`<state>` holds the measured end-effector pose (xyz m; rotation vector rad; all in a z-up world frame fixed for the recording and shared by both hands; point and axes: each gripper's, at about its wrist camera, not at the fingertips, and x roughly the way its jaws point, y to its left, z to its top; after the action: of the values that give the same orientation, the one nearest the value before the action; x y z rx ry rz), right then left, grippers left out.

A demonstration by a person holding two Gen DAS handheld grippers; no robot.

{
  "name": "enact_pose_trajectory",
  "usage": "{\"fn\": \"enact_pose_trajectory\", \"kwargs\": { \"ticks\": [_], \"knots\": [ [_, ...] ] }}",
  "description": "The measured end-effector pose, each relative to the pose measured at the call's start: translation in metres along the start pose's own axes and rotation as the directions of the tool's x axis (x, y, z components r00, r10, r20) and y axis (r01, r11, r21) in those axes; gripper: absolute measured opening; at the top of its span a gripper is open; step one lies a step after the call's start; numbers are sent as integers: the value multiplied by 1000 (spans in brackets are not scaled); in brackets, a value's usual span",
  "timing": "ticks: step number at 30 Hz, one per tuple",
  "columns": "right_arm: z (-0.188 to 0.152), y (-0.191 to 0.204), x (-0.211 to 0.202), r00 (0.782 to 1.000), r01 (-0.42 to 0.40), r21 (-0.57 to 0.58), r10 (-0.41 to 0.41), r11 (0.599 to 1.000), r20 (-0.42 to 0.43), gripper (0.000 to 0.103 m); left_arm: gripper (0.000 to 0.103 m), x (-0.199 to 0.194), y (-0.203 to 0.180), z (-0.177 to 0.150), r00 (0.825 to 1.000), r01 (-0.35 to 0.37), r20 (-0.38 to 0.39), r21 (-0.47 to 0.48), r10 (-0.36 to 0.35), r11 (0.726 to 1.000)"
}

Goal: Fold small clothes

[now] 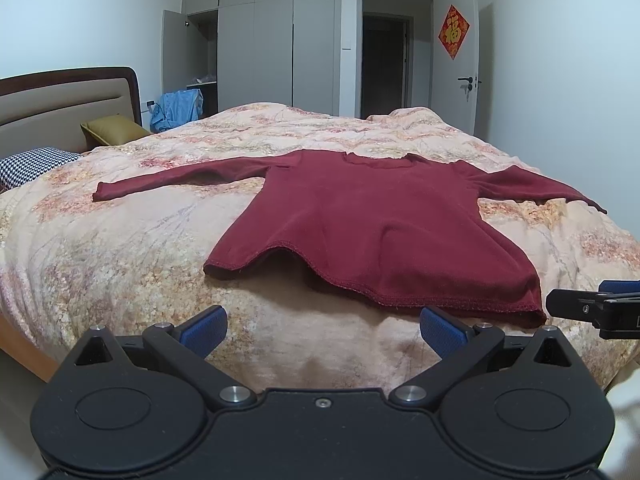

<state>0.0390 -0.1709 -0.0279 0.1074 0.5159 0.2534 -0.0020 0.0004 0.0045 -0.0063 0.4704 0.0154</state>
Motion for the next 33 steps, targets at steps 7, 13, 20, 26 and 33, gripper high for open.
{"fn": "enact_pose_trajectory", "kwargs": {
  "ticks": [7,13,20,26,33],
  "knots": [
    [0,0,0,1000,-2,0,2,1000,-2,103,102,0,0,1,1000,4,-3,2,-4,1000],
    [-1,0,0,1000,-2,0,2,1000,-3,103,102,0,-2,2,1000,4,-3,3,-4,1000],
    [-1,0,2,1000,-2,1,2,1000,-9,103,102,2,-3,3,1000,1,-9,3,-1,1000],
    [-1,-1,5,1000,5,-1,-5,1000,-21,103,102,7,-2,7,1000,-6,-29,3,6,1000],
    [4,-5,13,999,20,-5,-21,1000,-47,103,102,19,-1,17,998,-24,-66,6,25,1000]
  ]
}}
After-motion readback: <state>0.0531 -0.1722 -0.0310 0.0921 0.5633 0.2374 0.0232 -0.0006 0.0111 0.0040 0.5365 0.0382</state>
